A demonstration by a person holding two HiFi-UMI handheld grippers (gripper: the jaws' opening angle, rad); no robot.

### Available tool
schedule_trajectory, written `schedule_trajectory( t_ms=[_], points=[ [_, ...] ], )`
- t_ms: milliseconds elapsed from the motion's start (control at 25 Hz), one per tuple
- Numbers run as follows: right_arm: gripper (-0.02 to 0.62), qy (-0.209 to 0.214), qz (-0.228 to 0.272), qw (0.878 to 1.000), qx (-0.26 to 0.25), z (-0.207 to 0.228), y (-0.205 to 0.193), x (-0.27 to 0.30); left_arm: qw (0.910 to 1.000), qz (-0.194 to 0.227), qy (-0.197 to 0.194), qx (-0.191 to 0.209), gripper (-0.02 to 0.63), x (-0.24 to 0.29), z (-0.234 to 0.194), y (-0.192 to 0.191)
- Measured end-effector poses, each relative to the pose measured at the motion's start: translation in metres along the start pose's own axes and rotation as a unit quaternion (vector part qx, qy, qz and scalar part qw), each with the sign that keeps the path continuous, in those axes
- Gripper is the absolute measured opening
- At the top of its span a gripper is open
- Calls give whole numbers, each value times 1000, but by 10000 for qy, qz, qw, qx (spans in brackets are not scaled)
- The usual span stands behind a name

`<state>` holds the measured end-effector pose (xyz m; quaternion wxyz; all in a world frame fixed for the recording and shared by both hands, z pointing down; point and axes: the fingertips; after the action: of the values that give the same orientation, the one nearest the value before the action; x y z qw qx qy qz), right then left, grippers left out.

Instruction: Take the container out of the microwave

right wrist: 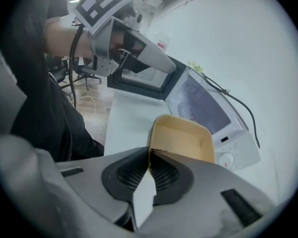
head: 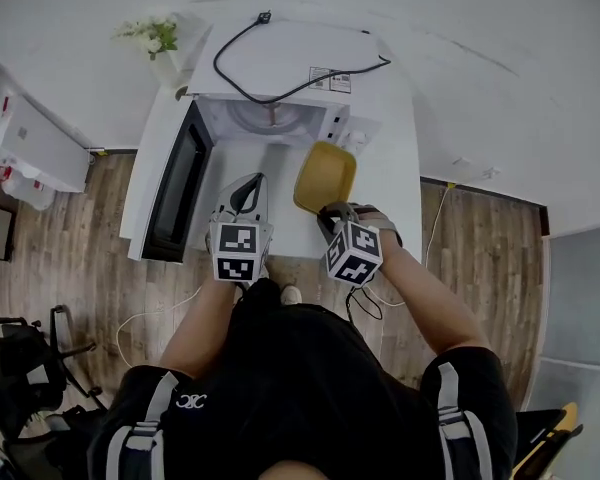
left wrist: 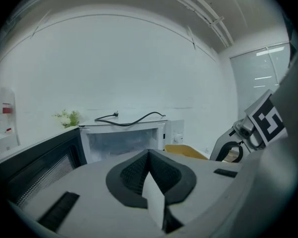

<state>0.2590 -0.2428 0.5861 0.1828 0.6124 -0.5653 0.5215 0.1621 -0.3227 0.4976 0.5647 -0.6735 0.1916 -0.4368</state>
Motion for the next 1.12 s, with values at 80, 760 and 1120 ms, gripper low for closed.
schedule_trajectory(
  t_ms=[80, 760, 1120],
  points=[
    [18, -50, -74, 9999, 72, 1, -10, -5, 9999, 20, -140, 69, 14, 4, 10, 3],
    [17, -569, -502, 9939, 806, 15, -80, -28, 9958, 34, -877, 257, 14, 31, 69, 10],
    [17, -591, -524, 9925, 930, 15, -89, -31, 9950, 155, -968, 198, 14, 32, 79, 15]
  ],
)
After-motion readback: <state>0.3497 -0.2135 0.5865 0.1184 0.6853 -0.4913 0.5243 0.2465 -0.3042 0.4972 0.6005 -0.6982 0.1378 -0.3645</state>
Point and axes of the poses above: the fingertips, and each gripper's own axes: x forward along the fingers, z to its right, y out of its top, and after that the axes turned 4 degrees about -z, right-handed
